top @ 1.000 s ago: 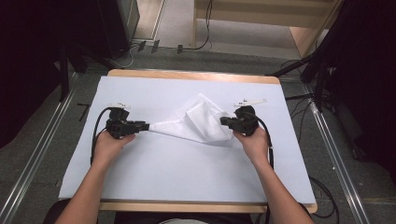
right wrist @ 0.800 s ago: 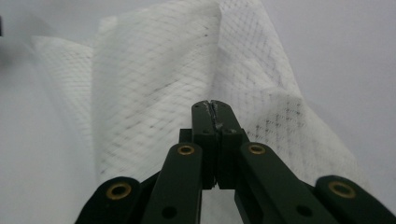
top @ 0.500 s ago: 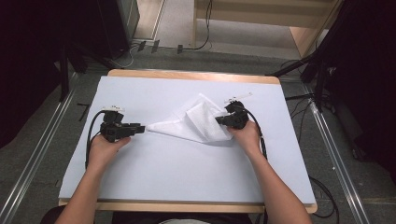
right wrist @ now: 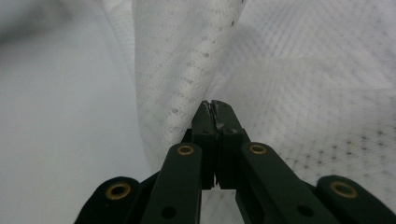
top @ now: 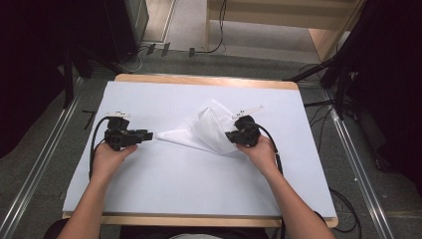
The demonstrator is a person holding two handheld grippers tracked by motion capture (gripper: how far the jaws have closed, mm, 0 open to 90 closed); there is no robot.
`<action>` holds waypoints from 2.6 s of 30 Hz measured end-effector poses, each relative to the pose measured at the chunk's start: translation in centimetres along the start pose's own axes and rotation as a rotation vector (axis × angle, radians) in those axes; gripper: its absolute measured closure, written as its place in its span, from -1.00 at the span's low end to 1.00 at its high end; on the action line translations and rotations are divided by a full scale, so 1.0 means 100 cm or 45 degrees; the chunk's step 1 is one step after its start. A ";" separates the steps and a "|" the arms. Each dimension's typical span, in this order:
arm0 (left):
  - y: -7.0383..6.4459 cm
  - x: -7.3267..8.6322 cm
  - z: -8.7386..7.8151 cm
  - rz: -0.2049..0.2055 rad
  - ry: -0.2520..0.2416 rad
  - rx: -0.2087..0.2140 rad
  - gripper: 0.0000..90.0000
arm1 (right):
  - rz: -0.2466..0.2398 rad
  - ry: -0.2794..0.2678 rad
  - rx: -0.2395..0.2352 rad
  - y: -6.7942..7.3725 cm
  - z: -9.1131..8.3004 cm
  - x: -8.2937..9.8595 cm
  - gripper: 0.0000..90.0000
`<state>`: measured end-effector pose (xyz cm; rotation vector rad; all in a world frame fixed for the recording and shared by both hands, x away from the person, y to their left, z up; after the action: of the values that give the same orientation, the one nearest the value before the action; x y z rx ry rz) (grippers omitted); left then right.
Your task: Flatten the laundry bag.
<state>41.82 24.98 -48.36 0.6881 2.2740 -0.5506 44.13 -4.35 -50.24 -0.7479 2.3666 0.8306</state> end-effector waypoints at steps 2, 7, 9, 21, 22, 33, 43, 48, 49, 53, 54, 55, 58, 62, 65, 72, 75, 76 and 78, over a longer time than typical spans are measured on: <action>0.000 -0.001 0.000 0.001 0.000 0.001 0.41 | -0.022 -0.002 -0.014 0.006 -0.001 0.003 1.00; -0.001 -0.006 0.001 0.012 -0.015 0.005 0.40 | -0.065 0.020 -0.028 0.022 -0.003 0.015 1.00; -0.001 -0.007 0.002 0.013 -0.020 0.005 0.40 | -0.076 0.032 -0.034 0.027 -0.003 0.019 1.00; -0.006 -0.016 0.013 0.031 -0.011 0.032 0.33 | -0.088 0.101 -0.040 0.037 -0.005 0.051 0.99; -0.006 -0.016 0.016 0.038 -0.004 0.036 0.32 | -0.085 0.107 -0.039 0.038 -0.006 0.053 0.99; -0.011 -0.014 0.050 0.106 0.098 0.046 0.22 | -0.063 0.131 -0.011 0.033 -0.007 0.065 0.98; -0.005 -0.010 0.069 0.130 0.129 0.009 0.25 | -0.061 0.045 -0.002 0.036 -0.002 0.050 0.80; -0.011 -0.008 0.071 0.135 0.149 0.023 0.56 | -0.098 0.001 0.037 0.035 0.003 0.039 0.67; -0.012 -0.008 0.071 0.146 0.153 0.018 0.62 | -0.094 -0.003 0.049 0.034 0.003 0.037 0.65; -0.012 -0.006 0.071 0.136 0.162 0.033 0.86 | -0.059 -0.024 0.056 0.033 0.008 0.030 0.54; -0.013 -0.006 0.071 0.134 0.169 0.038 0.93 | -0.070 -0.031 0.056 0.033 0.010 0.027 0.50; -0.014 -0.005 0.071 0.129 0.173 0.048 0.98 | -0.076 -0.038 0.065 0.034 0.012 0.024 0.47; -0.016 -0.004 0.071 0.123 0.187 0.067 1.00 | -0.077 -0.044 0.065 0.036 0.018 0.018 0.35; -0.019 -0.003 0.069 0.111 0.203 0.096 1.00 | -0.081 -0.044 0.090 0.035 0.028 0.012 0.19; -0.020 -0.003 0.068 0.102 0.202 0.109 1.00 | -0.078 -0.048 0.114 0.031 0.035 0.009 0.09; -0.022 -0.003 0.063 0.084 0.191 0.126 1.00 | -0.108 -0.029 0.177 0.024 0.053 0.004 0.08; -0.022 -0.002 0.061 0.084 0.189 0.130 1.00 | -0.141 -0.031 0.198 0.024 0.055 0.005 0.17; -0.022 -0.002 0.061 0.078 0.186 0.133 1.00 | -0.166 -0.036 0.215 0.023 0.055 0.005 0.21; -0.022 -0.001 0.060 0.075 0.185 0.135 1.00 | -0.188 -0.034 0.245 0.024 0.054 0.007 0.34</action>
<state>43.48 19.92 -51.86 0.8704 2.3628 -0.6141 43.70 0.69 -53.42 -0.8139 2.2950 0.5395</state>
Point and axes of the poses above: each handheld gripper's, and its own axes: z roughly forward along the jaws, x roughly out of its underside, y roughly to its left, the point moved 9 cm from there along z, roughly forward along the jaws, and after that the axes turned 10 degrees about z, right-handed, at the moved point
